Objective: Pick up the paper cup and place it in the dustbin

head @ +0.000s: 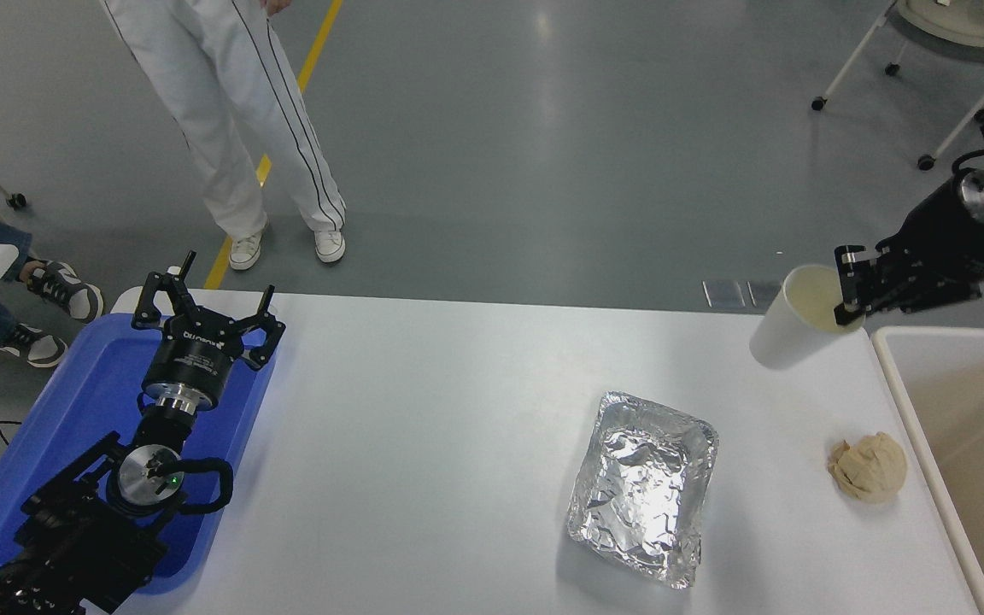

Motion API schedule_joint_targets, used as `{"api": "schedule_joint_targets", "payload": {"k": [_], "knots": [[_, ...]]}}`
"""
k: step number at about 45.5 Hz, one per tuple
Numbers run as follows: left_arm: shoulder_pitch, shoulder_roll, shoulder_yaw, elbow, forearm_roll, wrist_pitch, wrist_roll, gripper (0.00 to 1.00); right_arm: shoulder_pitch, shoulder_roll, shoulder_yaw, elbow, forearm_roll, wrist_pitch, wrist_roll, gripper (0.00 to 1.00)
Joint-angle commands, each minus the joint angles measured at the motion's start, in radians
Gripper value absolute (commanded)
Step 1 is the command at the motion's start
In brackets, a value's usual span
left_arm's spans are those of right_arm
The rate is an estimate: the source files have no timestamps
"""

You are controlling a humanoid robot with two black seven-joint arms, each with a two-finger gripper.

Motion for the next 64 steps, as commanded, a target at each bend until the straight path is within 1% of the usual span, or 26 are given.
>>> {"api": "schedule_joint_targets", "payload": {"k": [1, 17, 28, 32, 38, 43, 47, 54, 64], "knots": [[0.000, 0.000, 0.000, 0.000, 0.001, 0.000, 0.000, 1.00, 0.102, -0.002, -0.005, 0.047, -0.047, 0.001, 0.000, 0.00], [0.000, 0.000, 0.000, 0.000, 0.001, 0.000, 0.000, 1.00, 0.125, -0.002, -0.010, 0.053, -0.064, 0.001, -0.002, 0.00], [0.000, 0.000, 0.000, 0.000, 0.001, 0.000, 0.000, 1.00, 0.111, -0.026, -0.018, 0.049, -0.119, 0.001, -0.002, 0.00], [0.000, 0.000, 0.000, 0.000, -0.001, 0.000, 0.000, 1.00, 0.086, -0.060, -0.030, 0.040, -0.147, 0.001, -0.003, 0.00], [0.000, 0.000, 0.000, 0.000, 0.001, 0.000, 0.000, 1.00, 0.083, -0.108, -0.064, 0.038, -0.156, 0.001, -0.003, 0.00], [0.000, 0.000, 0.000, 0.000, 0.001, 0.000, 0.000, 1.00, 0.074, -0.138, -0.079, 0.030, -0.208, 0.001, -0.003, 0.00], [0.001, 0.000, 0.000, 0.000, 0.001, 0.000, 0.000, 1.00, 0.046, -0.172, -0.085, 0.017, -0.224, 0.001, -0.003, 0.00], [0.001, 0.000, 0.000, 0.000, 0.001, 0.000, 0.000, 1.00, 0.028, -0.261, -0.103, 0.013, -0.273, 0.001, -0.003, 0.00], [0.001, 0.000, 0.000, 0.000, -0.001, 0.000, 0.000, 1.00, 0.020, -0.345, -0.182, -0.033, -0.305, 0.001, -0.003, 0.00]]}}
